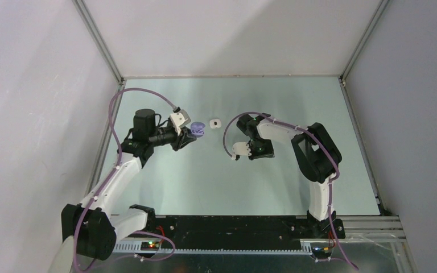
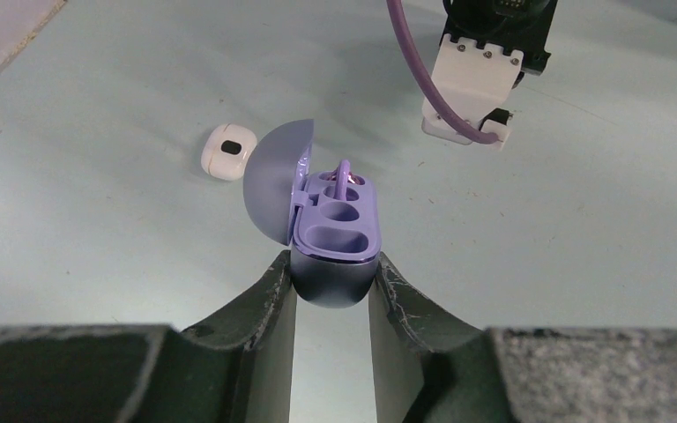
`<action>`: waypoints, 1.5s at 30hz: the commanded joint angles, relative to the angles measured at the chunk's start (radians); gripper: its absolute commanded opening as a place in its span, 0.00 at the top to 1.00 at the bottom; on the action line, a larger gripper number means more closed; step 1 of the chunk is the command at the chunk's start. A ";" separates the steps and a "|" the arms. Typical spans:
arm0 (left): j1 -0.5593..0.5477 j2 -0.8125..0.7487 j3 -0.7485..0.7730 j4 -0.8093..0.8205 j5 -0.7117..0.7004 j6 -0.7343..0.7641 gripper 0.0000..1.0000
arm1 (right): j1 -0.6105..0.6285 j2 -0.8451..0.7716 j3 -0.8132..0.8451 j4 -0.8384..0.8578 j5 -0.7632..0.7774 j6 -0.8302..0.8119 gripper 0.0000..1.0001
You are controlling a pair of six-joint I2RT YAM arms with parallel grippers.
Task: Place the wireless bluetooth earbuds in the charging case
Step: Place the earbud in the charging case.
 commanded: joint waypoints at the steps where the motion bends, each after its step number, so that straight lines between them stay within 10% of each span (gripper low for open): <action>1: 0.006 0.003 0.051 0.012 0.000 -0.010 1.00 | -0.003 0.011 -0.003 0.011 -0.011 0.043 0.94; 45: 0.006 0.025 0.041 0.052 0.027 -0.053 1.00 | -0.072 -0.046 0.002 -0.002 -0.044 0.166 0.71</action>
